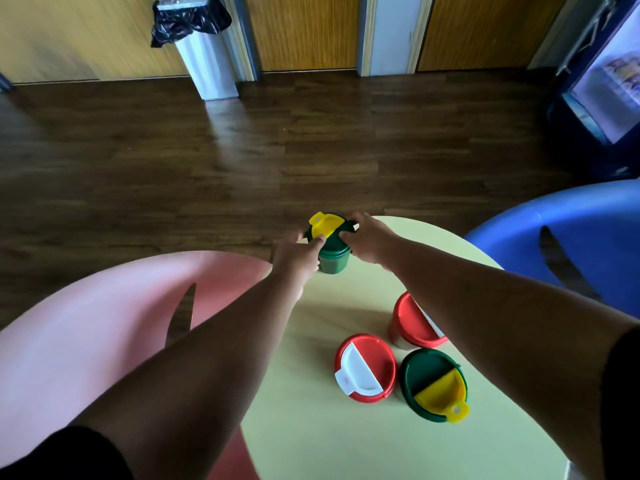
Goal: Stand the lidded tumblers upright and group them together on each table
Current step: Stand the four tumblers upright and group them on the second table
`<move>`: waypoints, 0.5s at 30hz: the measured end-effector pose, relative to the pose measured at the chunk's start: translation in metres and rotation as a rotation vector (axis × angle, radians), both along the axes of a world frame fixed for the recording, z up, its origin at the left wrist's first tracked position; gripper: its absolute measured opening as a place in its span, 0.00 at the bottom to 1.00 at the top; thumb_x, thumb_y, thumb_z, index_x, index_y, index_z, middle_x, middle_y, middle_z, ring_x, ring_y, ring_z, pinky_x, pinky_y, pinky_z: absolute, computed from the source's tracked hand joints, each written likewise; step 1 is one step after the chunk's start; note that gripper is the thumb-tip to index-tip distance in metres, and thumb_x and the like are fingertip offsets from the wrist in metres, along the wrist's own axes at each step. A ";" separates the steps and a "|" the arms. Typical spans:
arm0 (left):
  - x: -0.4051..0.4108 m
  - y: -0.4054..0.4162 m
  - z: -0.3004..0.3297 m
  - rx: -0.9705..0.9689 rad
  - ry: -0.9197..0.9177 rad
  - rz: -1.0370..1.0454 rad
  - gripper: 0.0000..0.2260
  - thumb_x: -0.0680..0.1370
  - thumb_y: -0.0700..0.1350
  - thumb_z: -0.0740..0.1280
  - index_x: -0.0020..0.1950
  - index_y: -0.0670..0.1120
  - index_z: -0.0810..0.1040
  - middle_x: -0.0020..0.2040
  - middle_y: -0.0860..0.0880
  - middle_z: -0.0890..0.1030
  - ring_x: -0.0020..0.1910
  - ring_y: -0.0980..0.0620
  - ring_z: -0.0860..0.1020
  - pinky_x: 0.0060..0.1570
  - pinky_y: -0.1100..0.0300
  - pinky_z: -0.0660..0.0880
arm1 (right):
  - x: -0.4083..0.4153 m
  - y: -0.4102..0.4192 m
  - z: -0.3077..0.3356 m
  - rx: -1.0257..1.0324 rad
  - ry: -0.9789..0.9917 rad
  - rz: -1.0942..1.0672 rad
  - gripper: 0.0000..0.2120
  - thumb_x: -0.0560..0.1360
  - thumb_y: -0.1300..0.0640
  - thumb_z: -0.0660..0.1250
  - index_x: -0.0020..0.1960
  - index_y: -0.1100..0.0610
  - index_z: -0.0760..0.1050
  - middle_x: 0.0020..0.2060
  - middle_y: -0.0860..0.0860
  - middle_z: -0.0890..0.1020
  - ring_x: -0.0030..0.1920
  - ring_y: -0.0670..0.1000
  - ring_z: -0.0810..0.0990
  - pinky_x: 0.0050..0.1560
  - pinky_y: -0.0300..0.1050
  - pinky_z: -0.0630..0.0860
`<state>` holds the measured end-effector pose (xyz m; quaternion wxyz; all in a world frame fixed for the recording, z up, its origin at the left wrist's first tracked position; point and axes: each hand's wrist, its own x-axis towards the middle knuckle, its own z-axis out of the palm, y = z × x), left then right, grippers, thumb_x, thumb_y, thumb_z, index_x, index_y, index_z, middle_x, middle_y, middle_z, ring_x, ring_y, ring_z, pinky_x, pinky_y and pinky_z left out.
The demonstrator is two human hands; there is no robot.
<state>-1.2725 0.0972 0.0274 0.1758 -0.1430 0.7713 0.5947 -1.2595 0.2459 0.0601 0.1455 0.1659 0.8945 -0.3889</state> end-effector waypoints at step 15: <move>0.087 -0.012 0.016 -0.267 0.084 -0.279 0.13 0.77 0.56 0.71 0.55 0.49 0.79 0.41 0.50 0.84 0.40 0.49 0.85 0.51 0.46 0.82 | 0.071 0.035 0.019 0.247 -0.149 0.425 0.20 0.78 0.42 0.65 0.62 0.54 0.73 0.54 0.54 0.81 0.52 0.54 0.79 0.54 0.51 0.77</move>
